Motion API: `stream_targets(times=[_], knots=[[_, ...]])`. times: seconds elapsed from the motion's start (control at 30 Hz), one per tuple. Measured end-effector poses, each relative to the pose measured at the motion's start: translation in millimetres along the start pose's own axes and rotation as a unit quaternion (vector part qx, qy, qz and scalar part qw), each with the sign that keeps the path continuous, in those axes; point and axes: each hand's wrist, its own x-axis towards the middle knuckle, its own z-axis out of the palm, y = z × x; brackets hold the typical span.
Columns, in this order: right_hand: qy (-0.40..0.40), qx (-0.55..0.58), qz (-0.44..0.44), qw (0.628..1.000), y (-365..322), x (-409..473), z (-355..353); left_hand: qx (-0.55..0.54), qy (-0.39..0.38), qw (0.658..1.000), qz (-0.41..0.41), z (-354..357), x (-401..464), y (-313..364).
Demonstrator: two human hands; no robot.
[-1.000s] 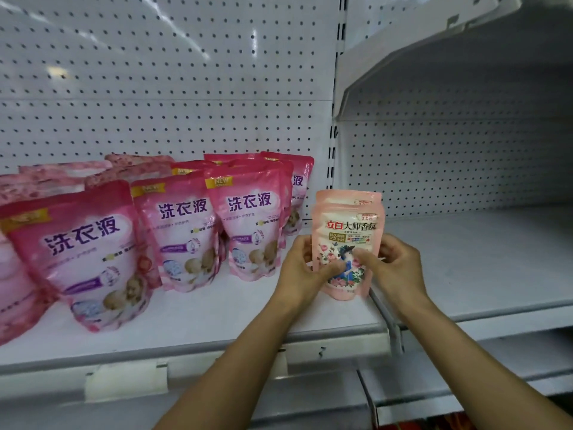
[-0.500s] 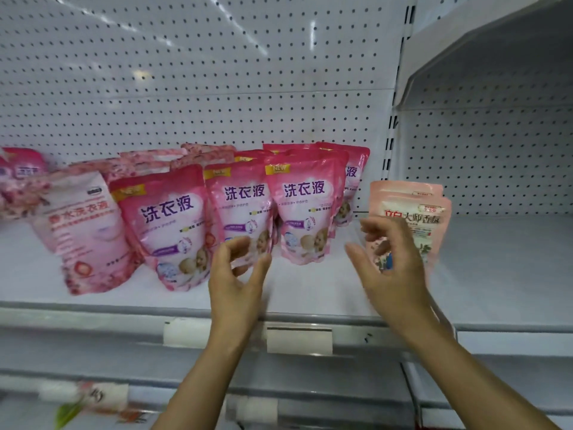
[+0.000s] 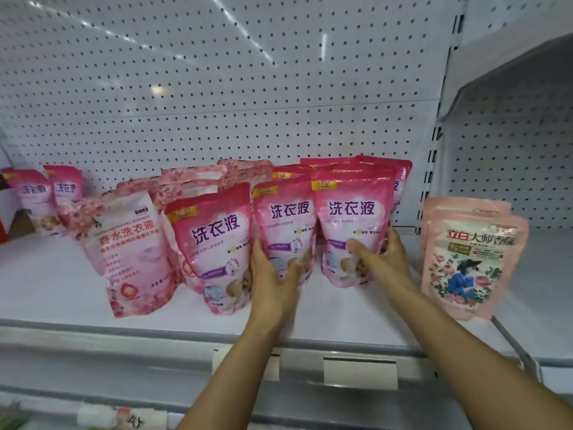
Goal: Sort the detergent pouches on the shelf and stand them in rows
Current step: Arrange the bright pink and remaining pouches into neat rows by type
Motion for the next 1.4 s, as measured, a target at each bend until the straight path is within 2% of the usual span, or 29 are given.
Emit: stream_targets(times=[0.1, 0.2, 0.3, 0.4, 0.63, 0.83, 1.0, 1.17, 1.4], knots=[[-0.004, 0.008, -0.01, 1.0, 5.0, -8.7, -0.3, -0.014, 0.028, 0.999, -0.022, 8.5, 15.2, -11.5], [0.018, 0.006, -0.044, 0.999, 8.9, -14.7, 1.0, -0.031, 0.022, 0.998, -0.048, 14.9, 25.2, -19.4], [0.015, 0.022, -0.053, 0.998, 8.3, -15.7, 6.1, -0.066, 0.037, 0.996, -0.043, 22.5, 33.7, -22.1], [-0.005, 0.019, -0.042, 0.999, 12.0, -14.6, 13.7, -0.129, 0.009, 0.991, -0.045, 31.6, 43.0, -32.3], [0.015, 0.018, -0.036, 0.999, 5.9, -31.2, 9.4, -0.18, -0.004, 0.983, -0.04, 32.9, 42.5, -36.4], [0.025, 0.032, -0.047, 0.998, -12.2, -69.1, -9.3, -0.226, -0.038, 0.973, -0.039, 11.4, 10.3, -18.9], [0.043, 0.074, -0.054, 0.995, -25.7, -107.8, -25.5, -0.201, -0.048, 0.978, 0.016, -12.6, -29.9, 9.2], [0.058, 0.102, -0.031, 0.993, -36.1, -156.4, -42.2, -0.202, -0.058, 0.977, 0.027, -37.4, -87.4, 30.0], [0.02, 0.112, -0.02, 0.993, -41.9, -233.2, -50.7, -0.222, -0.034, 0.974, -0.038, -77.3, -167.3, 27.4]])
